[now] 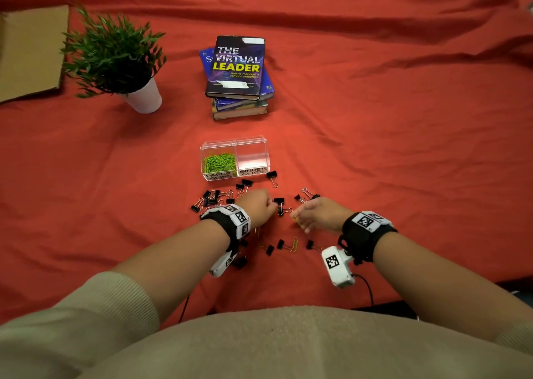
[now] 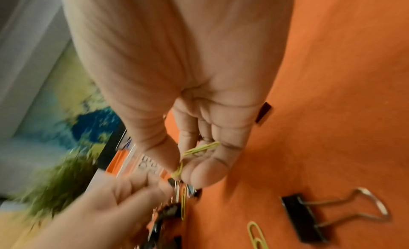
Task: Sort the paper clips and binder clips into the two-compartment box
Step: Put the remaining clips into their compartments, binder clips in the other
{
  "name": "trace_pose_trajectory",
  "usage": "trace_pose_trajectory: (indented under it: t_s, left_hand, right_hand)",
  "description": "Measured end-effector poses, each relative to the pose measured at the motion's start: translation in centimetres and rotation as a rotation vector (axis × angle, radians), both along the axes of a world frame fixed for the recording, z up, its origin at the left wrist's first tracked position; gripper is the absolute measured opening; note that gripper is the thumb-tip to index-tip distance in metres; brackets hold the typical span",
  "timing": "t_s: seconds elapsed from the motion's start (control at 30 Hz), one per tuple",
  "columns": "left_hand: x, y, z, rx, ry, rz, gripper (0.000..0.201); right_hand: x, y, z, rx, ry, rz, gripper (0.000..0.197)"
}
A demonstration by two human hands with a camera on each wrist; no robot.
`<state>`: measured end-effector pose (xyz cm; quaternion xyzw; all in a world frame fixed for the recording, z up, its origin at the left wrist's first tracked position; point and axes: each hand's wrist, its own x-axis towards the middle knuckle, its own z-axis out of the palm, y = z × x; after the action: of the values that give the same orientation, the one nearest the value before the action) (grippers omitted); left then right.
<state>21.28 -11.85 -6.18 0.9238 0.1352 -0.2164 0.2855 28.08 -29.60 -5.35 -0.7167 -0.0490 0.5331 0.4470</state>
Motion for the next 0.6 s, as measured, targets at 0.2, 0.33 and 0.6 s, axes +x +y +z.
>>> trace_pose_trajectory:
  t_s: [0.2,0.33,0.6]
  left_hand:
    - [-0.4,-1.0,-1.4,0.281,-0.037,-0.200,0.027]
    - [-0.4,-1.1,-1.4,0.270,-0.022,-0.164,0.022]
    - [-0.5,1.0,0.9,-0.012,-0.134,0.078,0.009]
  right_hand:
    - [0.2,0.4,0.3,-0.069,0.016,-0.036,0.014]
    - [-1.4,0.6,-0.1,-0.187,-0.407,0.564,0.010]
    - [-2.7,0.9,-1.1,-0.271,-0.704,1.006,0.016]
